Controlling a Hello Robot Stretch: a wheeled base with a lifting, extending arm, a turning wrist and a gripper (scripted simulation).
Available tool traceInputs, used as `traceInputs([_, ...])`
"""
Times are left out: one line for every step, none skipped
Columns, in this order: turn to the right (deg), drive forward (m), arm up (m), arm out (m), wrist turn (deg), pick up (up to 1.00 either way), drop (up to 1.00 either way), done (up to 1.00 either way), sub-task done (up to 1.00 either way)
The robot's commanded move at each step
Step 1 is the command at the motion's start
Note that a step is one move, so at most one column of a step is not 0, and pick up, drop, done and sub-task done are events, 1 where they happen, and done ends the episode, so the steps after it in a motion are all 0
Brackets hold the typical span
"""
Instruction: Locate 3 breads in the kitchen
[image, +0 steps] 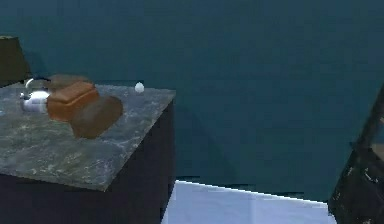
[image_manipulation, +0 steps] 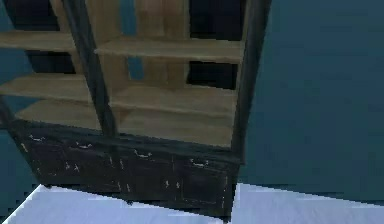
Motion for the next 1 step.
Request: traceInputs([-24.0, 0.00, 0.00, 0.00, 0.0, 0.00, 0.00, 0.00, 0.00])
